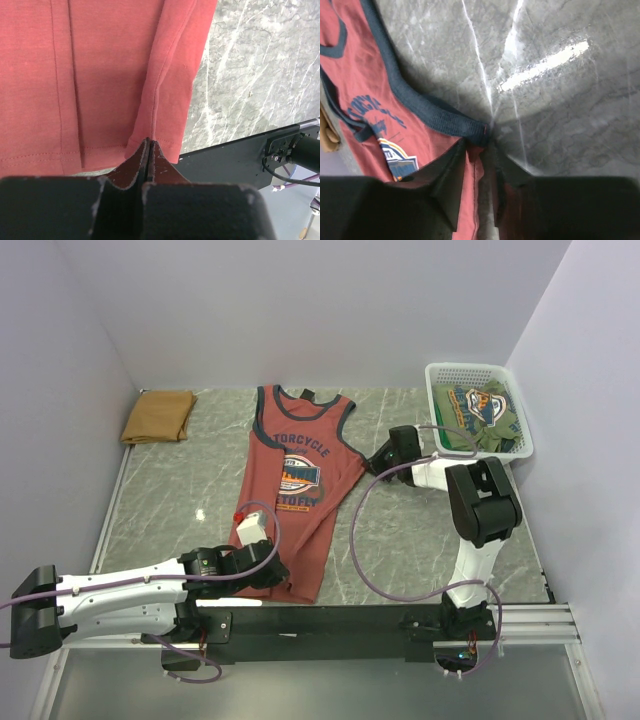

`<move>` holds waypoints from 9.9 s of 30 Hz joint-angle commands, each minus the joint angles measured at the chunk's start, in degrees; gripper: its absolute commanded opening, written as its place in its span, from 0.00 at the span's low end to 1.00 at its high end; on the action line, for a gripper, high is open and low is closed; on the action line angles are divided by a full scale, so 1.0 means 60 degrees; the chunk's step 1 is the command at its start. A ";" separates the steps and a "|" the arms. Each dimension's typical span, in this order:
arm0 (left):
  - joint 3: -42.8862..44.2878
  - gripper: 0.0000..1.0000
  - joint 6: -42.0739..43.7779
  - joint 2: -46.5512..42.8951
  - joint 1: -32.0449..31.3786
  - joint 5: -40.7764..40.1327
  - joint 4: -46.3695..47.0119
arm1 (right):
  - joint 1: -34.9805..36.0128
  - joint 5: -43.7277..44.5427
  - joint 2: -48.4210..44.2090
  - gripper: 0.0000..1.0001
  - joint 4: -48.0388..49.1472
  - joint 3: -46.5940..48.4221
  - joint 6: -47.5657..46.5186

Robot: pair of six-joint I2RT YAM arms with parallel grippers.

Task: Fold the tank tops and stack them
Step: Fold the tank top

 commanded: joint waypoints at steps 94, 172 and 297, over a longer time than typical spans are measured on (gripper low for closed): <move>0.1232 0.49 -0.1360 -0.0803 -0.0571 -0.1474 -0.2514 | 0.3164 0.4163 0.2097 0.73 -0.5950 0.8700 -0.5023; 0.5524 0.44 0.4794 0.7632 0.6012 0.1779 0.2393 | -0.0204 0.1787 0.2058 0.61 -0.4967 0.7608 -0.4493; 0.0837 0.38 0.5102 0.3680 0.5675 0.3506 0.1134 | 0.0616 0.3354 0.1786 0.32 -0.4660 0.4799 -0.4405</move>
